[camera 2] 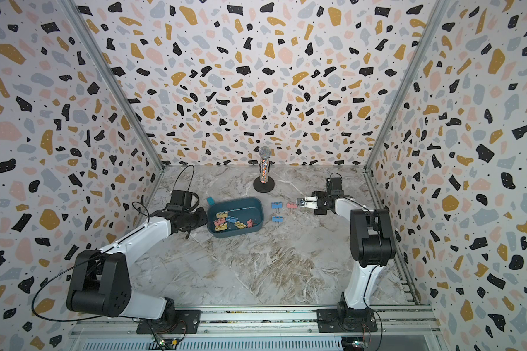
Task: Take out the binder clips from the storage box
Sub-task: Place the binder clip at the center of the board.
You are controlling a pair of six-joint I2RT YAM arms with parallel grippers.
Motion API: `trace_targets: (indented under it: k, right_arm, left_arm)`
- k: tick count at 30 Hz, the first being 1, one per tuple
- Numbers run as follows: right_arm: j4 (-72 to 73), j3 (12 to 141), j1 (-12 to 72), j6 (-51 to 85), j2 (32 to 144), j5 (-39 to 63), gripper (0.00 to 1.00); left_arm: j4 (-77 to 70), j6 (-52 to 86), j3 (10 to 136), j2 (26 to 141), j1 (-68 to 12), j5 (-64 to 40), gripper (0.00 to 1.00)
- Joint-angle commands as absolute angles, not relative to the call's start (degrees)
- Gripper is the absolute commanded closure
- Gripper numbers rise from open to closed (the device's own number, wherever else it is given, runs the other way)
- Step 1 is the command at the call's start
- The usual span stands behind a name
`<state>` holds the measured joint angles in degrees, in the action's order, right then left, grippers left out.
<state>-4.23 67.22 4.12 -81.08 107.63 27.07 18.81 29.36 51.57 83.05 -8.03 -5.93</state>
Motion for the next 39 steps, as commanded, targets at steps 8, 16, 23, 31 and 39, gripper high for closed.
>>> trace_targets:
  k: [8,16,23,31,39]
  right_arm:
    - [-4.2,66.8,4.04,-81.57,108.28,25.93,1.0]
    - [-3.88,66.16,4.13,-81.52,108.55,25.49,1.0]
    - [-3.13,65.49,4.48,-81.59,108.55,24.72,1.0]
    - [-3.43,65.5,4.83,-81.45,109.05,24.59,1.0]
    - [-3.73,65.25,5.09,-81.07,109.26,24.2,0.92]
  left_arm:
    - [18.24,29.01,51.23,82.16,-7.73,-5.45,0.74]
    - [18.19,29.18,51.24,81.92,-7.73,-5.63,0.74]
    - [18.13,29.18,51.15,81.87,-7.73,-5.63,0.74]
    - [18.11,29.25,51.16,81.85,-7.73,-5.71,0.74]
    - [18.19,29.17,51.07,81.72,-7.73,-5.76,0.74]
